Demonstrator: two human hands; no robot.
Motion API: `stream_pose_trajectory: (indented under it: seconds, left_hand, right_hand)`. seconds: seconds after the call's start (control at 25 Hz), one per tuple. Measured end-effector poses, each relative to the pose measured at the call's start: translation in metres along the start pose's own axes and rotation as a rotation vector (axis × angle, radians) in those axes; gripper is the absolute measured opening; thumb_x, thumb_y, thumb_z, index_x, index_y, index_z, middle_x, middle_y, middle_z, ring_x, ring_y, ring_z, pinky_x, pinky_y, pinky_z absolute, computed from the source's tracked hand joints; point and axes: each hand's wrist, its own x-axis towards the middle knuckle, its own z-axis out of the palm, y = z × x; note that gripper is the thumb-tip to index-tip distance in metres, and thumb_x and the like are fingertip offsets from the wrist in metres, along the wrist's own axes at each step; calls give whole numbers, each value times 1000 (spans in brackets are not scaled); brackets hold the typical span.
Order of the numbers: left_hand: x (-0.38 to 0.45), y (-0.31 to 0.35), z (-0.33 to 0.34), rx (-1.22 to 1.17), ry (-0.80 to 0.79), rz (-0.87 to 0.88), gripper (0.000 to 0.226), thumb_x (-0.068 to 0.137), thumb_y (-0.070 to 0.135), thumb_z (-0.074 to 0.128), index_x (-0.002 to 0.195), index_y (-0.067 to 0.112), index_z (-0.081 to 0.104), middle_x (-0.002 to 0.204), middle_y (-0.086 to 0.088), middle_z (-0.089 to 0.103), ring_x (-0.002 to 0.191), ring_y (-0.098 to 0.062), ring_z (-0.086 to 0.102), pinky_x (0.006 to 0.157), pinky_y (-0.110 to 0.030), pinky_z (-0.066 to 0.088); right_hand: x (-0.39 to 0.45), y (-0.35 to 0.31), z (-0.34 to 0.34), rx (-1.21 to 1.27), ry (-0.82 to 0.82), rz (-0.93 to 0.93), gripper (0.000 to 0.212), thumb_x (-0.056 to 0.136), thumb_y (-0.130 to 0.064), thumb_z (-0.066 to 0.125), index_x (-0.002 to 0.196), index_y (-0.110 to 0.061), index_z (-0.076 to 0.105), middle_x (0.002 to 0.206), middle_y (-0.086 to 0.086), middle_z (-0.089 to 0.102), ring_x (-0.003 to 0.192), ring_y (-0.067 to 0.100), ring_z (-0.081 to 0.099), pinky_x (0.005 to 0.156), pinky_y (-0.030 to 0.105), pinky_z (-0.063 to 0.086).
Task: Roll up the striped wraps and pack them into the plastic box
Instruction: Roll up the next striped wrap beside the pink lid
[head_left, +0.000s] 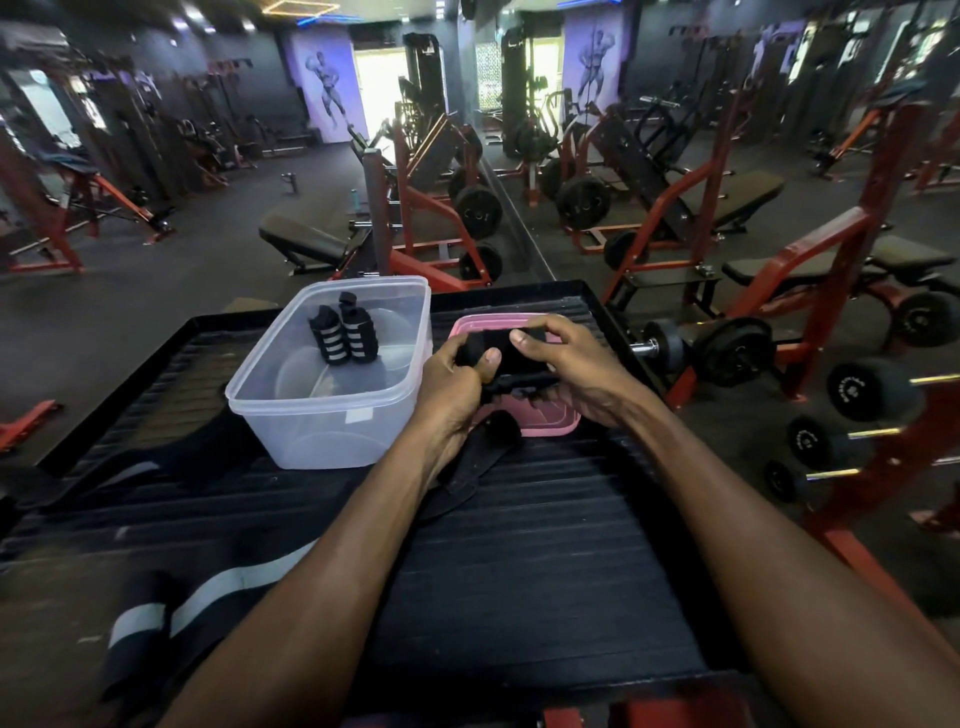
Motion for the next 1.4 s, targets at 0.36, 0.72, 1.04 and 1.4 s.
stream_pose_trajectory:
  seconds: [0.36, 0.72, 1.04, 1.4]
  left_hand:
    - [3, -2, -1, -68, 0, -71, 29, 93, 25, 72, 113, 4, 67, 97, -17, 75, 73, -24, 73, 54, -26, 55]
    - [4, -5, -2, -27, -50, -57, 41, 86, 34, 78, 115, 6, 68, 103, -13, 77, 89, -24, 75, 64, -28, 57]
    - [9, -10, -4, 38, 23, 72, 25, 86, 4, 75, 109, 12, 71, 101, -7, 76, 96, -22, 72, 90, -35, 59]
    - [7, -8, -3, -9, -18, -40, 60, 72, 36, 88, 115, -1, 68, 104, -21, 76, 101, -39, 73, 97, -55, 56]
  right_hand:
    - [-1, 1, 2, 24, -36, -66, 29, 85, 14, 62, 99, -12, 64, 89, 12, 66, 80, 21, 68, 71, 38, 60]
    - [-4, -1, 0, -13, 1, -57, 21, 92, 6, 61, 97, -14, 62, 84, 10, 60, 65, 11, 63, 53, 22, 51]
    - [-7, -9, 4, 114, -32, 76, 3, 97, -12, 60, 94, -12, 60, 65, -4, 64, 45, 3, 57, 41, 18, 43]
    - [-1, 1, -1, 42, -15, -63, 24, 86, 13, 63, 96, -9, 62, 80, 9, 65, 72, 15, 68, 63, 24, 57]
